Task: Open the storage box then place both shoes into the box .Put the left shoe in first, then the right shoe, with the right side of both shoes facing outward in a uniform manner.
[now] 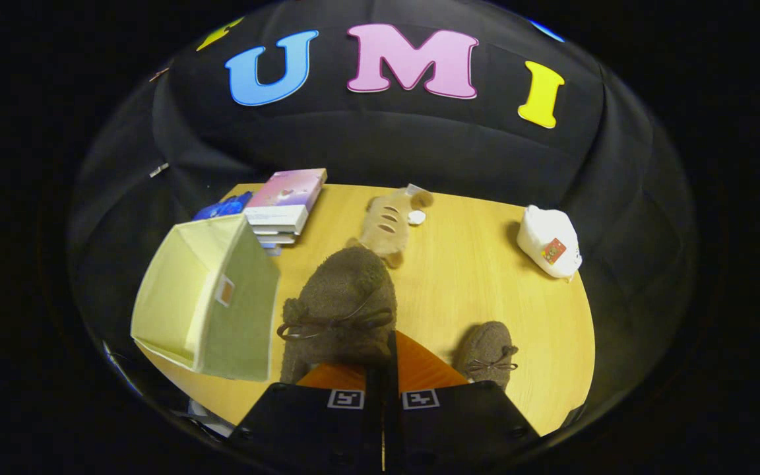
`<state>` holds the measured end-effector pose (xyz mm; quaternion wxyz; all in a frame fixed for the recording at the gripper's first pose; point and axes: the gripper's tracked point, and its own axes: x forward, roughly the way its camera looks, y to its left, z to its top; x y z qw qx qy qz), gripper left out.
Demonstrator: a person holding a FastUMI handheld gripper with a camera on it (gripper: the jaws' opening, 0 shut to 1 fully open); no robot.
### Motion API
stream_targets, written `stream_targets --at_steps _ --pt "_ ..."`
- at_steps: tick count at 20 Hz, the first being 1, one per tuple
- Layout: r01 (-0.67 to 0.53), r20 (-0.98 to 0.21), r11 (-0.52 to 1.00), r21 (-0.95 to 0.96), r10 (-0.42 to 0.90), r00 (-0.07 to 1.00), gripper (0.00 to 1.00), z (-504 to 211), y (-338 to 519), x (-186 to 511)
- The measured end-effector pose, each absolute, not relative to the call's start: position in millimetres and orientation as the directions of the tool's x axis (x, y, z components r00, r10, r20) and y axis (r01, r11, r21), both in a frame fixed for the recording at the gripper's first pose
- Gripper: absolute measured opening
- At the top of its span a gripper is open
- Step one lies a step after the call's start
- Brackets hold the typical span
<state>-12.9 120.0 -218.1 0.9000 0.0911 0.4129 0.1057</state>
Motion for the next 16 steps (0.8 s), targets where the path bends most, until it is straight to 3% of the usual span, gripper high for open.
stream_targets --at_steps 8,16 --pt "-0.232 -0.665 0.894 0.383 0.441 0.603 0.06 -132.5 256.4 13.6" --pt "-0.282 -0.705 0.887 0.366 0.463 0.537 0.06 -172.1 379.8 20.5"
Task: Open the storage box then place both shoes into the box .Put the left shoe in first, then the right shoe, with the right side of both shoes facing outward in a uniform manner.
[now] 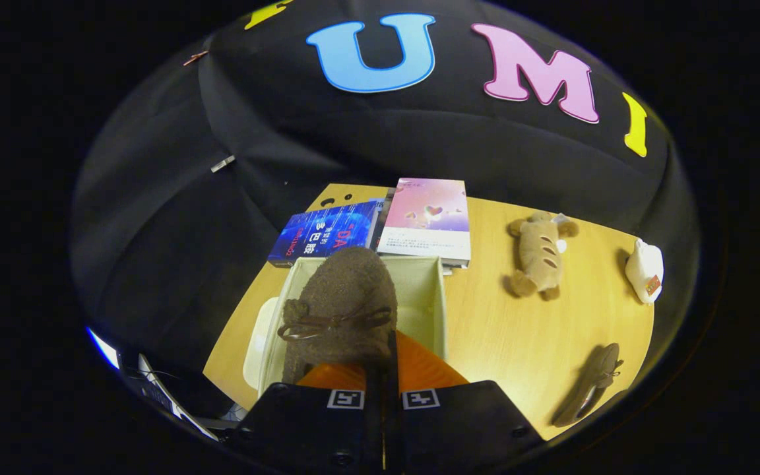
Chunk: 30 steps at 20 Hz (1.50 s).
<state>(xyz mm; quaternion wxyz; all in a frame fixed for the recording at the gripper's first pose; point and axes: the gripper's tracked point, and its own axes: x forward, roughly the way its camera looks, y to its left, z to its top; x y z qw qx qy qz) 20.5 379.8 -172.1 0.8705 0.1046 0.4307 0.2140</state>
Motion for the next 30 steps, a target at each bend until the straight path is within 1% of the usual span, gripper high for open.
stream_targets --at_steps 3,5,7,8,9,12,13,18,22,26,30 --pt "-0.3 -0.721 0.883 0.36 0.467 0.511 0.06 -188.5 409.9 15.8" --pt "-0.325 -0.716 0.868 0.375 0.494 0.493 0.08 -191.3 424.6 9.3" --pt "-0.351 -0.698 0.834 0.427 0.55 0.458 0.18 -185.7 441.1 -1.0" --pt "-0.356 -0.686 0.821 0.447 0.57 0.453 0.31 -181.6 443.4 -2.7" --pt "-0.357 -0.67 0.814 0.458 0.58 0.463 0.36 -175.6 445.3 -1.5" --pt "-0.375 -0.655 0.801 0.466 0.597 0.463 0.78 -165.8 444.5 -2.4" --pt "-0.379 -0.654 0.801 0.462 0.597 0.464 0.77 -164.9 442.3 -3.0" --pt "-0.408 -0.632 0.802 0.435 0.595 0.496 0.81 -154.6 419.6 -4.0" --pt "-0.433 -0.607 0.809 0.397 0.585 0.538 0.98 -142.4 374.8 -8.8" --pt "-0.395 -0.596 0.849 0.351 0.528 0.605 0.99 -142.2 299.6 -11.1" --pt "-0.304 -0.641 0.908 0.29 0.42 0.643 0.99 -175.3 204.6 -24.0"
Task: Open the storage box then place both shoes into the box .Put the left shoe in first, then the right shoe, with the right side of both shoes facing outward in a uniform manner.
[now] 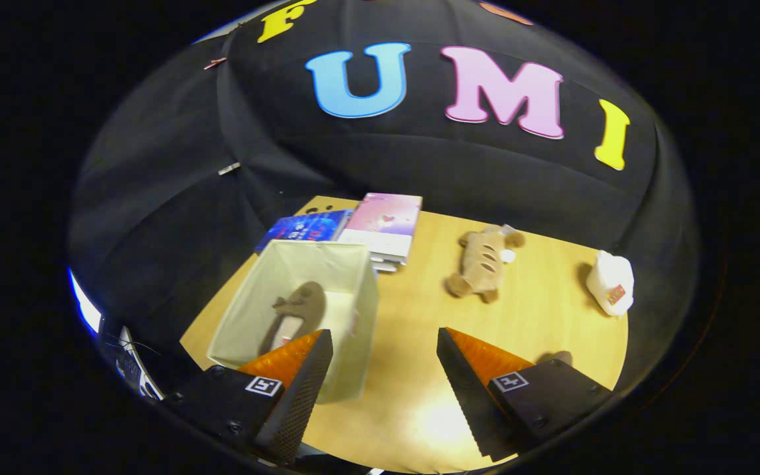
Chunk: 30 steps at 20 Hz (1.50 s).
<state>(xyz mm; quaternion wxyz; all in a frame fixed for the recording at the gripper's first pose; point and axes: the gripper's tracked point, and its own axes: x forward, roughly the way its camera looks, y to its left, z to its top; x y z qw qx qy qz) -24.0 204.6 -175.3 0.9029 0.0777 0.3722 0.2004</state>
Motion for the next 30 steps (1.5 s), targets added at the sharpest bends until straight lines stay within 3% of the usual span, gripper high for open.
stream_targets --at_steps 11,17,19,23,24,26,30 --pt "-0.014 -0.83 0.995 0.098 0.089 0.551 0.98 -325.4 -7.3 -86.9" --pt "0.039 -0.881 0.998 0.043 0.02 0.472 0.88 -388.7 -46.2 -92.2" --pt "0.031 -0.887 0.999 0.014 -0.002 0.461 0.79 -405.7 -52.2 -83.0" --pt "0.021 -0.888 1.0 0.005 -0.005 0.46 0.51 -423.4 -48.5 -65.5" --pt "0.032 -0.892 0.999 0.003 -0.012 0.453 0.35 -426.7 -47.6 -64.5" --pt "0.064 -0.885 0.998 -0.024 -0.051 0.462 0.12 -423.9 -52.7 -63.1" --pt "0.091 -0.884 0.994 0.057 0.008 0.468 0.08 -399.0 -37.5 -66.7"
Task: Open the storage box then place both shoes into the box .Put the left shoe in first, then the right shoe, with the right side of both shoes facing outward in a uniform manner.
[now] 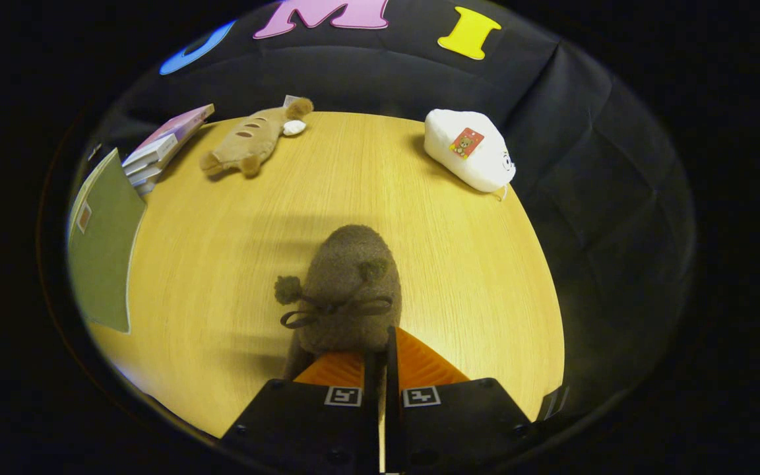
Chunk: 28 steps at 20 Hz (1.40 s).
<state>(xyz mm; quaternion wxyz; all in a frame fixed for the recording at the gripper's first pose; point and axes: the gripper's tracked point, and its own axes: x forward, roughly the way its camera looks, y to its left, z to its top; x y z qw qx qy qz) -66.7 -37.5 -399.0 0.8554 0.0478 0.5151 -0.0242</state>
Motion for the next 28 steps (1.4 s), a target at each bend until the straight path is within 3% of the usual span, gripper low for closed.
stream_targets --at_steps 4,12,22,28 --pt "0.07 -0.848 0.992 0.103 0.051 0.527 0.08 -344.5 -18.3 -50.3" --pt "-0.085 -0.748 0.986 0.147 0.167 0.642 0.08 -237.2 65.2 -14.0" --pt "-0.324 -0.621 0.908 0.267 0.419 0.663 0.08 -117.9 241.7 13.5" --pt "-0.394 -0.613 0.866 0.308 0.497 0.614 0.08 -108.0 319.3 11.9"
